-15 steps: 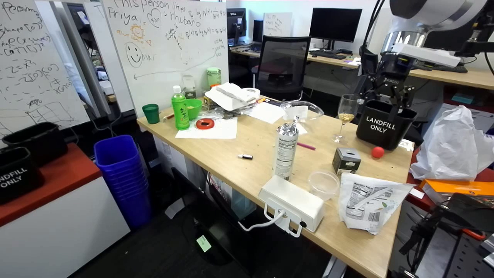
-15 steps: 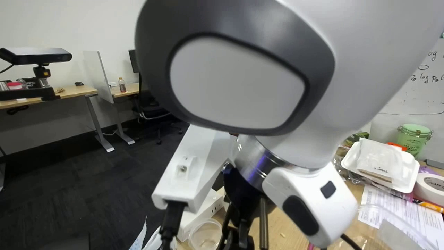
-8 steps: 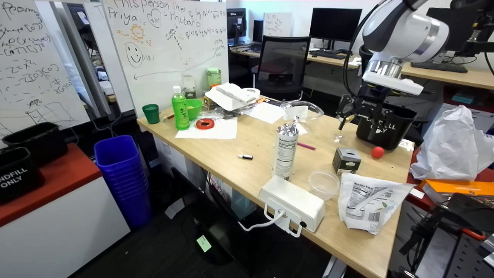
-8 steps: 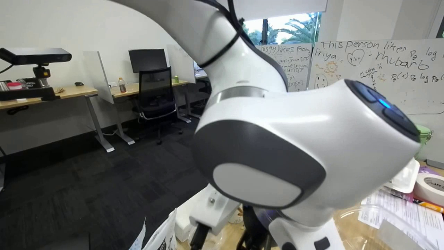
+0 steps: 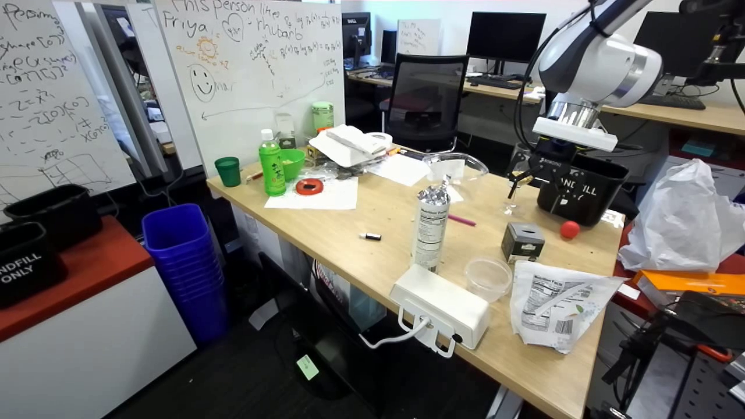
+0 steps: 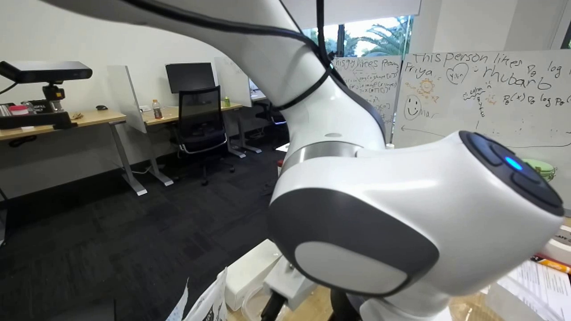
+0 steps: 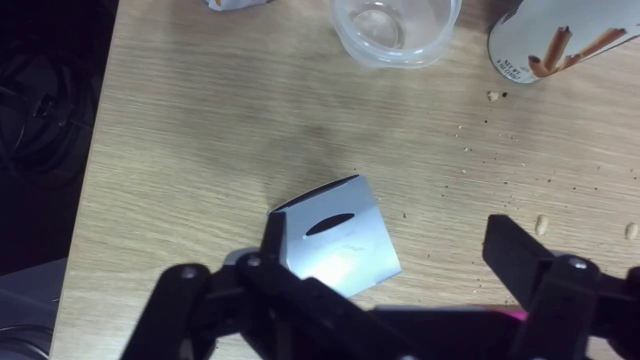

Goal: Move the red ball to the left side of the table

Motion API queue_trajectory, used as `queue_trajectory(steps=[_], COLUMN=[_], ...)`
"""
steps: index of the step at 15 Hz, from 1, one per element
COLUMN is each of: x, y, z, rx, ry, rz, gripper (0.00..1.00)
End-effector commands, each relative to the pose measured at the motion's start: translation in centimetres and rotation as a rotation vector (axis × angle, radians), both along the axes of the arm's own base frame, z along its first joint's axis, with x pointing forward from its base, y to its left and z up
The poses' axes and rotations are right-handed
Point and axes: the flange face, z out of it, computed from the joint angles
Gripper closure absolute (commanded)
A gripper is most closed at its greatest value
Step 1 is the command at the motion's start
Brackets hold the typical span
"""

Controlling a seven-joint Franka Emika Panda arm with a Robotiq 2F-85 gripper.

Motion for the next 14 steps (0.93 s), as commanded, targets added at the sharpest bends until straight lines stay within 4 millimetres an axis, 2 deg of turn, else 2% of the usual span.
queue_trajectory(steps=[1,3,6,11,14], x=[0.0,0.0,-0.6,-1.4,-1.8], y=[0.0,0.0,-1.0,-4.5,-7.1], z=[0.0,0.0,-0.7,-1.2,-3.1], rx=[0.000,0.000,-0.058,-0.223,-0.326], ry=[0.000,0.001,-0.013,-0.067,-0.018], rz=[0.000,0.000,-0.122,-0.342,-0.488], gripper=[0.00,0.00,0.00,0.00,0.00])
